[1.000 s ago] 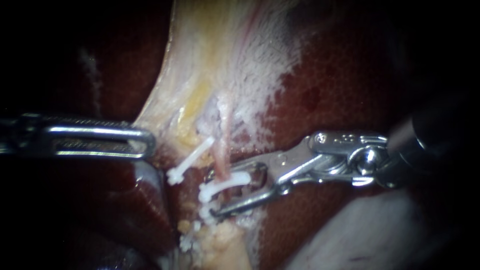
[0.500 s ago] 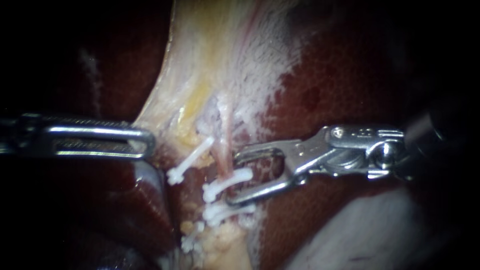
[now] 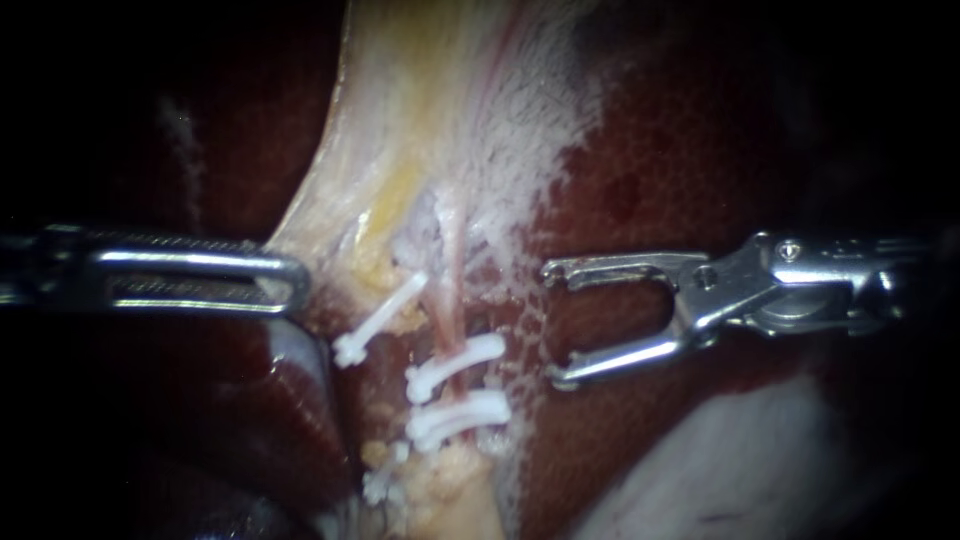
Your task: Going back third clip right tube
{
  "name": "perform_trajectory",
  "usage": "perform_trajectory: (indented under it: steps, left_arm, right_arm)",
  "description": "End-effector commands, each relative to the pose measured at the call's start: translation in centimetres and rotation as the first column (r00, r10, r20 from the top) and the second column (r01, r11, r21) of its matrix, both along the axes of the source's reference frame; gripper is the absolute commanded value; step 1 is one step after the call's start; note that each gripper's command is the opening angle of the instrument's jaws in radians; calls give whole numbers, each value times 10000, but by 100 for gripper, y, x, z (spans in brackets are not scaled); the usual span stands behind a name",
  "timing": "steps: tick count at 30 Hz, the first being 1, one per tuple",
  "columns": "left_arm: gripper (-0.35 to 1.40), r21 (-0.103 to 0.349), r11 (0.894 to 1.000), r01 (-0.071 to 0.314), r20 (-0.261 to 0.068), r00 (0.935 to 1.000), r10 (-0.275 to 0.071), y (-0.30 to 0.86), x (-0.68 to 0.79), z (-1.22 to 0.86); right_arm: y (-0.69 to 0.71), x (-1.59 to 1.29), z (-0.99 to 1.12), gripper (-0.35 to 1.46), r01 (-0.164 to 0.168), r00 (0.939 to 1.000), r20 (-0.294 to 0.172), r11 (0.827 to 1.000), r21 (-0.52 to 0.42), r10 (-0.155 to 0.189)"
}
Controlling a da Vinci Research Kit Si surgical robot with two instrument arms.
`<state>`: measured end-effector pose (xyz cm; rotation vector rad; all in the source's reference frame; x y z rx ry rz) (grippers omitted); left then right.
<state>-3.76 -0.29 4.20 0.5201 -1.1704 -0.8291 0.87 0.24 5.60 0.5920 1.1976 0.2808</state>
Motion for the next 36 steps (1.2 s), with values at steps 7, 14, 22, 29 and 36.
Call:
perform_trajectory:
  steps: [7,14,22,29,36]
  left_arm:
    - [-35,-26,10000,5,-14,10000,-5,2,2,12]
    - [-35,-143,9999,-53,-116,9999,51,-6,0,43]
    - [-35,63,9999,-124,-298,9995,126,-19,-12,68]
    - [-35,171,9996,-214,-281,9994,219,-26,-19,74]
    - [-35,171,9996,-233,-269,9994,237,-27,-21,73]
  right_arm:
    - [-4,-6,-5,60,50,10000,-35,10000,-35,-50]
    - [-6,-6,-7,60,78,10000,-50,10000,-27,-79]
    - [-7,-6,-8,60,81,10000,-51,10000,-27,-81]
    - [-8,-6,-8,60,80,10000,-50,10000,-28,-80]
    - [-8,-6,-8,60,81,10000,-51,10000,-28,-81]
